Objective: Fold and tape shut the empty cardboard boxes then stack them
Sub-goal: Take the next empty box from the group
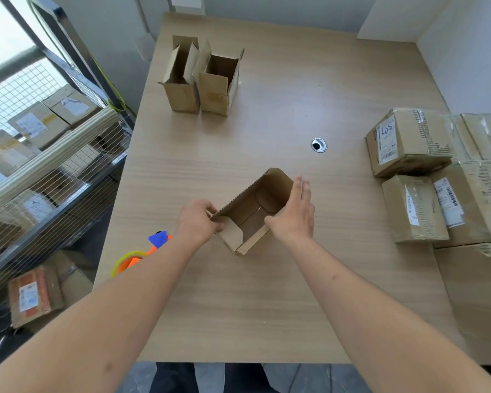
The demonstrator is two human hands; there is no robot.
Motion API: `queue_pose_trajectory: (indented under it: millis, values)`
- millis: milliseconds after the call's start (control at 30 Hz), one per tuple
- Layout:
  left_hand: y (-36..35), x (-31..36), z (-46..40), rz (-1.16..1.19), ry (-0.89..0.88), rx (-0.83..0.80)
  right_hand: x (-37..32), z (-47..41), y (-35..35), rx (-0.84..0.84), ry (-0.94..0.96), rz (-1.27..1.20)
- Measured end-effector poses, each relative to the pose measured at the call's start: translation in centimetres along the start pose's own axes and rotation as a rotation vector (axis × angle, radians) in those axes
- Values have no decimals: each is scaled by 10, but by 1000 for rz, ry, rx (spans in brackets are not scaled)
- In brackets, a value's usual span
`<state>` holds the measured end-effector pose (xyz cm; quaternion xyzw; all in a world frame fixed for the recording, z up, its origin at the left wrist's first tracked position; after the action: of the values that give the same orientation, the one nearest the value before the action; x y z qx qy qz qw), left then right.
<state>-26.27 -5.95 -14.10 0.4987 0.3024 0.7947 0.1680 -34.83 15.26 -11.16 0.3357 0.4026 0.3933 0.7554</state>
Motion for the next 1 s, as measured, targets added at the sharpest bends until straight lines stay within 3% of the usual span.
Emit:
queue_pose_trajectory:
  millis: [167, 333, 467, 600, 667, 800, 900, 1000]
  values:
    - [7, -9, -8, 212, 136, 13, -1, -2, -10, -68, -25, -102]
    - [12, -20, -18, 284, 207, 28, 0, 10, -18, -16, 46, 164]
    - [13, -15, -17, 167, 71, 63, -3, 11, -20, -54, 85, 275]
    - [6, -3, -16, -260, -404, -19, -11, 13, -20, -14, 104, 112]
    - [0, -4, -16, -294, -540, -97, -15, 16, -22, 16, 84, 25]
    - [4, 2, -6, -161, -373, -333, -17, 22, -27, 18, 70, -112]
    - [11, 6, 5, -340, -410, -474, -19, 24, -29, 11, 43, -189]
    - [10, 10, 12, -470, -456, -467, -23, 26, -31, 21, 29, -228]
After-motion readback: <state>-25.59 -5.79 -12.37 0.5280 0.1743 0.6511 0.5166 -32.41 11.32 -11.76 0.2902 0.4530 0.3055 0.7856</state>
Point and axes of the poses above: each hand's wrist, its own z-axis away from the middle knuckle, its own y-axis out of the back of the hand, x = y × z, the point moved 2 cm from there along -z, towards the middle knuckle, and after that the axes turned 15 degrees about -y, right-handed, at the moved point
